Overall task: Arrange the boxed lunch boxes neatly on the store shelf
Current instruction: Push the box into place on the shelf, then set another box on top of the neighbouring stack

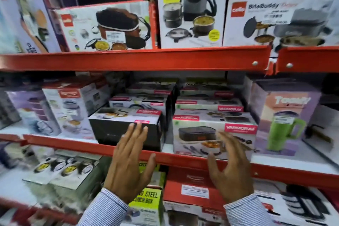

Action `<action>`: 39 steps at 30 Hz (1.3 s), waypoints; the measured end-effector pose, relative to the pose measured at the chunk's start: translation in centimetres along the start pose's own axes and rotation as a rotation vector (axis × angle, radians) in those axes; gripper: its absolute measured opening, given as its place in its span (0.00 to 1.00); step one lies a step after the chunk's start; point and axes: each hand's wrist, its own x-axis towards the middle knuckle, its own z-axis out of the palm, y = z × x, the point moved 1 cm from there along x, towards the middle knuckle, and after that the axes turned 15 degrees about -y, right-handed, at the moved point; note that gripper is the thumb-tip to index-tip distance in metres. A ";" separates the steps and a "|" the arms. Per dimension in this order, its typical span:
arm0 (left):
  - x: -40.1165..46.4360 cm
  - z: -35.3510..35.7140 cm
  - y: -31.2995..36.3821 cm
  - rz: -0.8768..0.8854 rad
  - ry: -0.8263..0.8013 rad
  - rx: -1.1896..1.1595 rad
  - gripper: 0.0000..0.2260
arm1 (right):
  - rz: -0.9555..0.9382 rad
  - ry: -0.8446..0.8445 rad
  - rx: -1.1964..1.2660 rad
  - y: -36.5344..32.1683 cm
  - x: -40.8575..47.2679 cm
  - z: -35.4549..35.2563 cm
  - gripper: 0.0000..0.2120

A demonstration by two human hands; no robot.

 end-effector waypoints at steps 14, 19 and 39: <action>1.6 -4.1 -19.9 -0.315 -0.129 -0.267 0.44 | 0.340 -0.092 0.027 -11.0 6.7 13.1 0.32; 2.7 -4.2 -22.5 -0.356 -0.233 -0.534 0.35 | 0.498 -0.120 0.118 -12.5 7.7 14.4 0.28; 5.0 -7.2 -23.5 -0.291 -0.068 -1.076 0.14 | 0.378 0.049 0.284 -11.6 7.2 11.2 0.15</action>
